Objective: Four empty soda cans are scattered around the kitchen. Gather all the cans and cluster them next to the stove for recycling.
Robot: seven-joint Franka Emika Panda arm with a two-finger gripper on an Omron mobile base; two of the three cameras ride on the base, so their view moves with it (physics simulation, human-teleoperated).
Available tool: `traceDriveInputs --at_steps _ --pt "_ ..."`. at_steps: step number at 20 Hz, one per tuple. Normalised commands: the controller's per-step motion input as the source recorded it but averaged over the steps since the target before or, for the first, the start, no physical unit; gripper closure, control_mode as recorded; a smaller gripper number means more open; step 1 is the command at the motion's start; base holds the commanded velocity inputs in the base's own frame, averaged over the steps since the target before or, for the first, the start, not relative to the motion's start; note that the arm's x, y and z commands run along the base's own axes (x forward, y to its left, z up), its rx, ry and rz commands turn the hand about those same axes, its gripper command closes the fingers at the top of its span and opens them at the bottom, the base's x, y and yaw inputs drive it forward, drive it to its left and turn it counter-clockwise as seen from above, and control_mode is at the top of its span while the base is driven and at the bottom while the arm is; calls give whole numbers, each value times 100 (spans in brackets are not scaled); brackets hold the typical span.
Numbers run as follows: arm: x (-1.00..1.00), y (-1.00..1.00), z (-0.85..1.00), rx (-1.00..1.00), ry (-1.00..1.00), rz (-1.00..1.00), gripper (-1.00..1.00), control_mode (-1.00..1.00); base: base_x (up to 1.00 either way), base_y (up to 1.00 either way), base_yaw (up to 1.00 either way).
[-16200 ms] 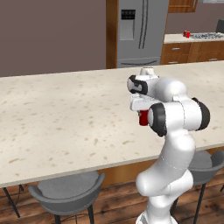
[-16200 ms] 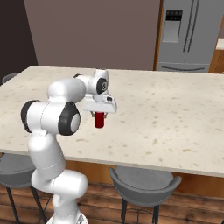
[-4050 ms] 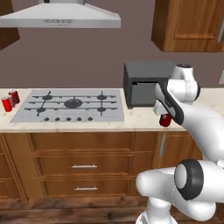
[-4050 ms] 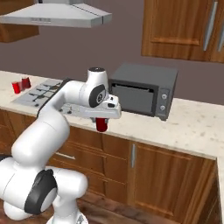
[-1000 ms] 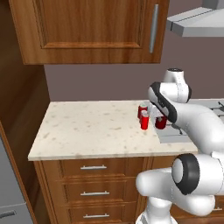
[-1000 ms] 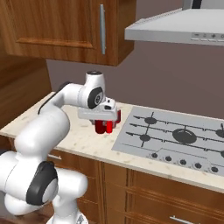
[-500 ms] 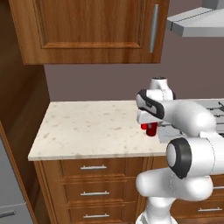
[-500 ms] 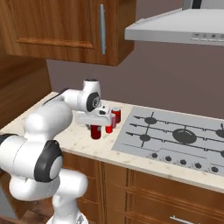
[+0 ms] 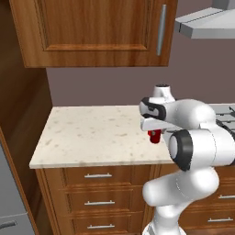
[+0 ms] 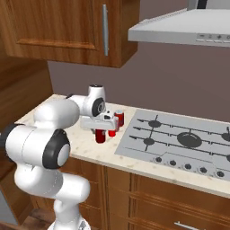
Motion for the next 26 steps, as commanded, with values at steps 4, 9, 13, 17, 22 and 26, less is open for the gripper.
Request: traceDriveInputs --at_steps 4,9,13,17,22,26 --pt "31 0 -20 0 0 0 100 -100 0 0 0" --pt "24 0 -18 0 0 0 100 -100 0 0 0" --pt "13 0 -23 0 0 0 100 -100 0 0 0" --pt "17 -3 -23 0 0 0 100 -100 0 0 0" --pt "2 -1 -19 0 0 0 100 -100 0 0 0" --pt "0 0 -5 0 0 0 -100 -100 0 0 0"
